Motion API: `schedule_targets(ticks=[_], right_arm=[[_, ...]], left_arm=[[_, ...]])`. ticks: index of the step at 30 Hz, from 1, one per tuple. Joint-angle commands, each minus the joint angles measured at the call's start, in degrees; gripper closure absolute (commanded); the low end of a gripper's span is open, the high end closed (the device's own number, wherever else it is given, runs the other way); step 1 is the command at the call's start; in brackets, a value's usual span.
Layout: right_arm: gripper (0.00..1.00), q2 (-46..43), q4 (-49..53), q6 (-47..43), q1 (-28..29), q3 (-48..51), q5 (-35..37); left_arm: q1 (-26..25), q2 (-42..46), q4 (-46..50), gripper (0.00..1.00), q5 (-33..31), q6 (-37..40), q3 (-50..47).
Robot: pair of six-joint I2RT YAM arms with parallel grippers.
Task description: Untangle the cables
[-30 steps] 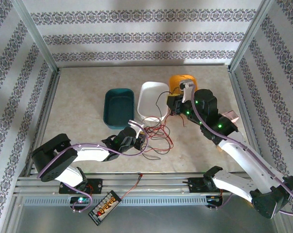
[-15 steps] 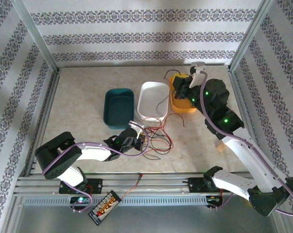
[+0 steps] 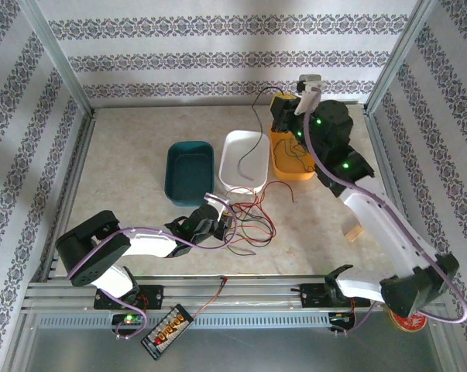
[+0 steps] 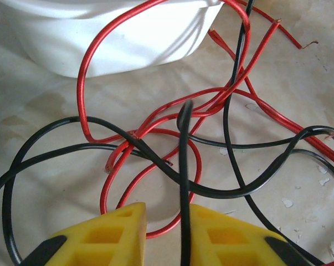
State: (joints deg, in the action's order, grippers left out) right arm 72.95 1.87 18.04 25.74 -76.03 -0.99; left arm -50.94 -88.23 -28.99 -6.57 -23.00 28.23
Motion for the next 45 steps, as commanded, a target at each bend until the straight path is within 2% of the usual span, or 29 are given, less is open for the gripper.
schedule_targets(ticks=[1,10,22,28,32,34,36,39,45], right_arm=[[1.0,3.7,-1.5,1.8,-0.7,0.1,1.1],[1.0,15.6,-2.7,4.2,-0.2,1.3,-2.2],[1.0,25.8,-3.9,16.5,-0.9,7.1,-8.3],[1.0,27.8,-4.2,22.6,-0.8,10.3,-2.0],[1.0,24.9,-3.8,21.1,0.2,11.2,4.6],[0.76,23.2,-2.5,20.5,0.7,11.2,8.2],[0.58,21.5,-0.9,19.9,0.9,11.0,10.2],[0.51,18.3,0.2,18.1,1.2,11.9,10.5],[0.5,9.0,2.6,13.8,2.4,17.8,6.4]], left_arm=[[-0.5,1.5,-1.0,0.75,-1.3,-0.6,-1.1],[-0.5,3.5,-1.0,0.72,-2.1,-1.2,-2.4],[-0.5,3.4,-0.8,0.7,-2.1,-0.9,-2.2],[-0.5,4.3,0.4,0.69,-2.3,-0.8,-2.0],[-0.5,5.3,1.2,0.69,-2.5,-0.7,-2.0],[-0.5,5.4,1.3,0.69,-2.5,-0.5,-2.0],[-0.5,5.5,1.7,0.68,-2.6,-0.4,-1.7],[-0.5,5.5,1.7,0.67,-2.7,-0.3,-1.6],[-0.5,5.8,2.3,0.66,-2.6,0.2,-1.1]])
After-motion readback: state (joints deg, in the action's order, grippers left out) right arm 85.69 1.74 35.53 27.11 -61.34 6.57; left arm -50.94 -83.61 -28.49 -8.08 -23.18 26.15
